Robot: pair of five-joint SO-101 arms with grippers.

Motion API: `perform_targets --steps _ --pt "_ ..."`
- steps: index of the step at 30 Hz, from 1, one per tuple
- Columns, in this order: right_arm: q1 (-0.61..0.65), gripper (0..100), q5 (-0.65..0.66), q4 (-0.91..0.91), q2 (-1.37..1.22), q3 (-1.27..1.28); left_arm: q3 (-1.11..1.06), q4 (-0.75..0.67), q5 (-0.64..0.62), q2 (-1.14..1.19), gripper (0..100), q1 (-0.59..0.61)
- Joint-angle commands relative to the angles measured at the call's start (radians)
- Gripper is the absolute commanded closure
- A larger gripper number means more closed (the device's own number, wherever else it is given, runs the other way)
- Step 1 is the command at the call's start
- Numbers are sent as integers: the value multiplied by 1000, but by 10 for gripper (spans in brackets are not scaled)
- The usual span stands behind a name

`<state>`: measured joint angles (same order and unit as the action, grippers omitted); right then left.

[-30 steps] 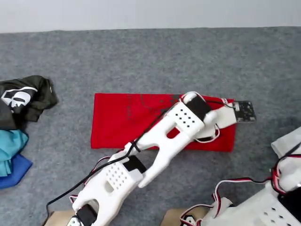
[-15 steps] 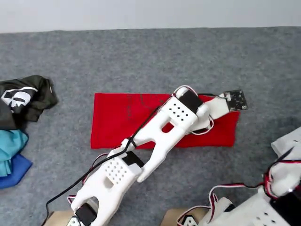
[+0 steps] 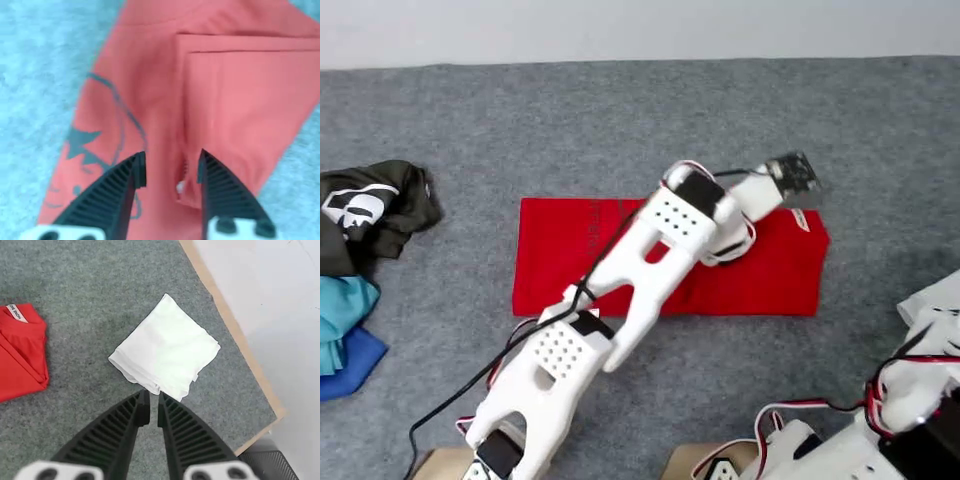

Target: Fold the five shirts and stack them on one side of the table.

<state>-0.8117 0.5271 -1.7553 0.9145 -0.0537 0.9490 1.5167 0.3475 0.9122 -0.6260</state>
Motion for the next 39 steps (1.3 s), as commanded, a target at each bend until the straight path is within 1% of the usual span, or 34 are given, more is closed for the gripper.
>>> perform_targets --steps 1,5,7,12,17,24,27,32,35,39 --pt "5 962 14 -41 -1 -6 44 -18 -6 -15 824 29" --pt "5 962 14 -41 -1 -6 54 26 -8 -32 825 34" --pt "5 962 14 -41 -1 -6 87 92 -8 -46 826 26" --pt "5 962 12 -42 -1 -6 136 226 -8 -51 826 -41" --pt "5 962 12 -42 -1 -8 64 218 -12 -20 827 -49" --pt "5 963 12 -42 -1 -8 67 172 -9 92 827 23" --pt "5 963 12 -42 -1 -8 67 167 -9 104 827 26" --pt "10 963 12 -42 -1 -6 156 233 -12 57 827 -8" --pt "10 963 12 -41 -2 -6 194 238 -15 6 827 -20" --pt "10 963 12 -41 -8 -6 191 238 -15 -75 827 -17"
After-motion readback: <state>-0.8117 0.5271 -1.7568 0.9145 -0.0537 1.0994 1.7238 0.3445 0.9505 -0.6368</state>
